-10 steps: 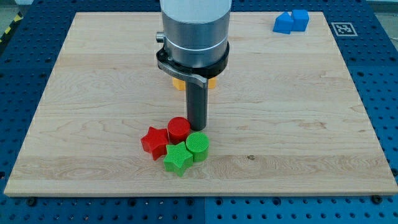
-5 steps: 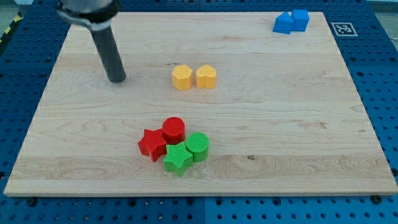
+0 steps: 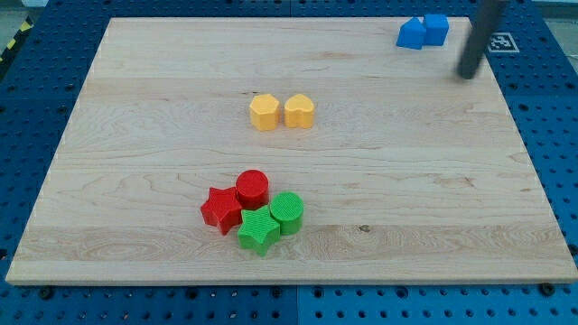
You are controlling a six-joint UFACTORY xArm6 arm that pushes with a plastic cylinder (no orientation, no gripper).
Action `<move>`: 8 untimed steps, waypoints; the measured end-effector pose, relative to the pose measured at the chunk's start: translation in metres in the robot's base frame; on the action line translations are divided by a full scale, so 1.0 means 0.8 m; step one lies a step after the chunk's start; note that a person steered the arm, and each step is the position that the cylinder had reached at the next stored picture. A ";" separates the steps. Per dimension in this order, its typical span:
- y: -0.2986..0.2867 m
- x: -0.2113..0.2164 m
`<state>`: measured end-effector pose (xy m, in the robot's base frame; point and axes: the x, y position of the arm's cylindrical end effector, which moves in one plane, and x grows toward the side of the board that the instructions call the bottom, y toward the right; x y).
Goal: Push the blue blocks above the yellow blocks
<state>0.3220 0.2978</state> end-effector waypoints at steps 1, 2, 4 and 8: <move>0.059 -0.028; 0.058 -0.059; 0.014 -0.131; -0.099 -0.129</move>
<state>0.2189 0.2189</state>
